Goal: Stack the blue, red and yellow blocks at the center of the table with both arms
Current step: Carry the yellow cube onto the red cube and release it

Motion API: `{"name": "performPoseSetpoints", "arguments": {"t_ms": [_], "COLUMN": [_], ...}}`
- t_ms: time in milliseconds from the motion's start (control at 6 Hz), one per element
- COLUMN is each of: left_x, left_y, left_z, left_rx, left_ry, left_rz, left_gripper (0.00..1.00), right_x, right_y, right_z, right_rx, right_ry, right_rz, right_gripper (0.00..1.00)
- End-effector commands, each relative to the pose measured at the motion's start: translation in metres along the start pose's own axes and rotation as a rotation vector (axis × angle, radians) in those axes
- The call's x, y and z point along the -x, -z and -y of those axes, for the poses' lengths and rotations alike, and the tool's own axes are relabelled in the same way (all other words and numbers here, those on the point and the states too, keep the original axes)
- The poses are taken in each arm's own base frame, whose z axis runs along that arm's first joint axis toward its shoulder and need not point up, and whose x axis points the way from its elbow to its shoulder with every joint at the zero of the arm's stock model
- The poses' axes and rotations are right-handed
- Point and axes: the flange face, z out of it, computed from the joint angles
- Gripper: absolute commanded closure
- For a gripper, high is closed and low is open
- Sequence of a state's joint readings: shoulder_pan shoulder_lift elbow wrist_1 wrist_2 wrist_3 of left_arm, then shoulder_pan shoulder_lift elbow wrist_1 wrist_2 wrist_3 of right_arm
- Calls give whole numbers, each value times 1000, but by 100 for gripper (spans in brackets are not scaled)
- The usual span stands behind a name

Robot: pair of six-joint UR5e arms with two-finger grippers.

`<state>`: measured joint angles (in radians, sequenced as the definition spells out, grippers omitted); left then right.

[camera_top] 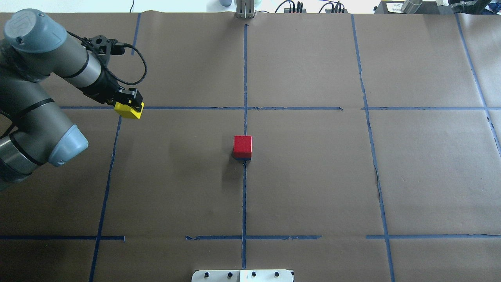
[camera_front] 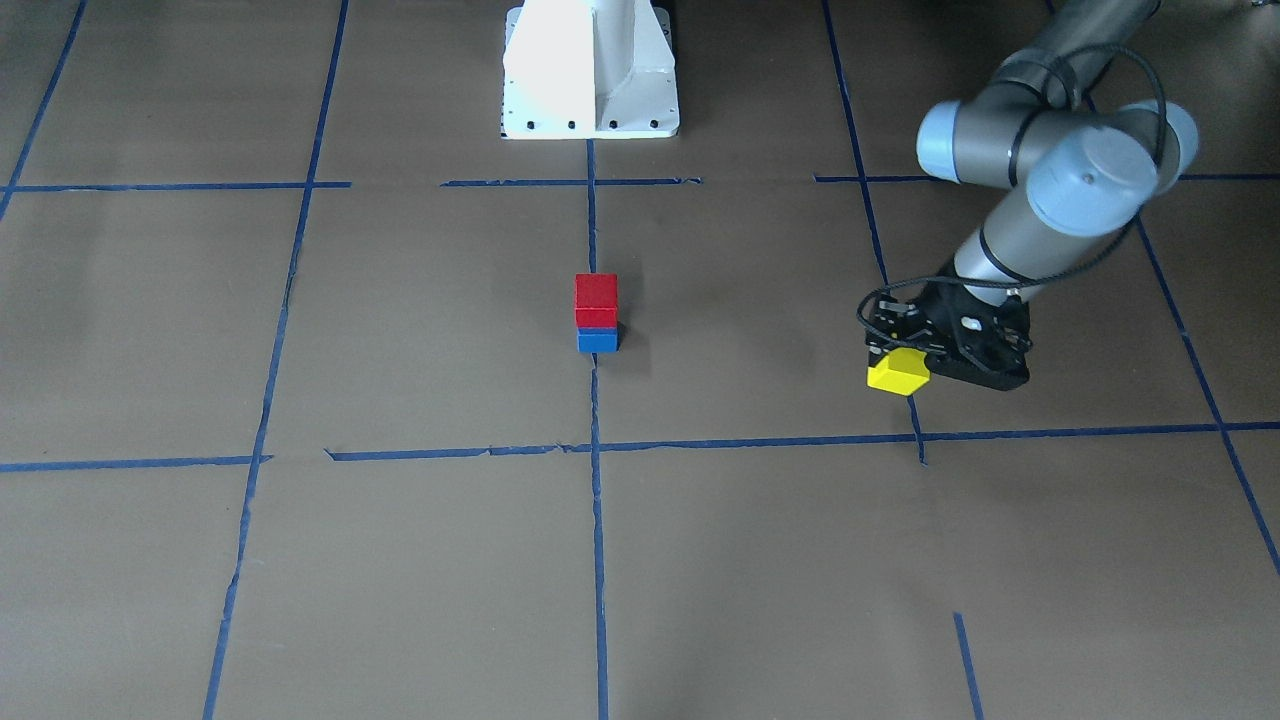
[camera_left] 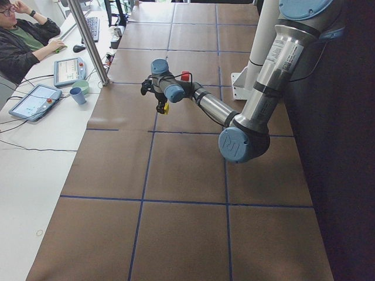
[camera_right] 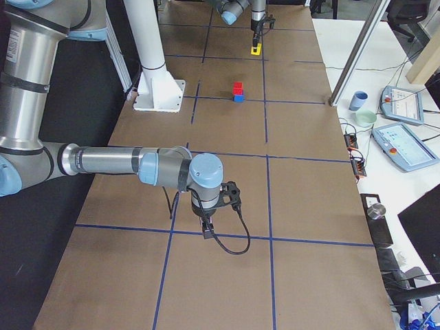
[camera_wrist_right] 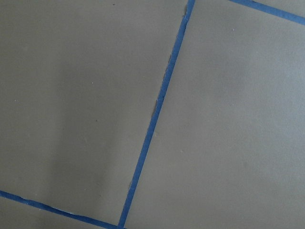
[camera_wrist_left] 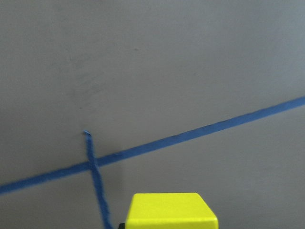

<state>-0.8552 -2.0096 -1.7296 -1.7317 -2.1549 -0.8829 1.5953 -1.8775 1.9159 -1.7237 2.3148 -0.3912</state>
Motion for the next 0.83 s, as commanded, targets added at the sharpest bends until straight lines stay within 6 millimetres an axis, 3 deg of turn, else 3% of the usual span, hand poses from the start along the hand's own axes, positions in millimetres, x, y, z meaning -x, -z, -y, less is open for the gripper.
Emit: {"name": "performPoseSetpoints", "arguments": {"t_ms": [0, 333, 500, 667], "left_x": [-104, -175, -222, -252], "left_y": [16, 22, 10, 1], "left_z": [-23, -36, -56, -75], "left_rx": [-15, -32, -36, -33], "left_ry": [115, 136, 118, 118], "left_rz": [53, 52, 79, 84], "left_gripper": [95, 94, 94, 94], "right_x": [0, 0, 0, 0], "right_y": [0, 1, 0, 0], "right_z": [0, 0, 0, 0], "right_rx": [-1, -2, -1, -1], "right_ry": [1, 2, 1, 1], "right_rz": [0, -1, 0, 0], "right_gripper": [0, 0, 0, 0]}}
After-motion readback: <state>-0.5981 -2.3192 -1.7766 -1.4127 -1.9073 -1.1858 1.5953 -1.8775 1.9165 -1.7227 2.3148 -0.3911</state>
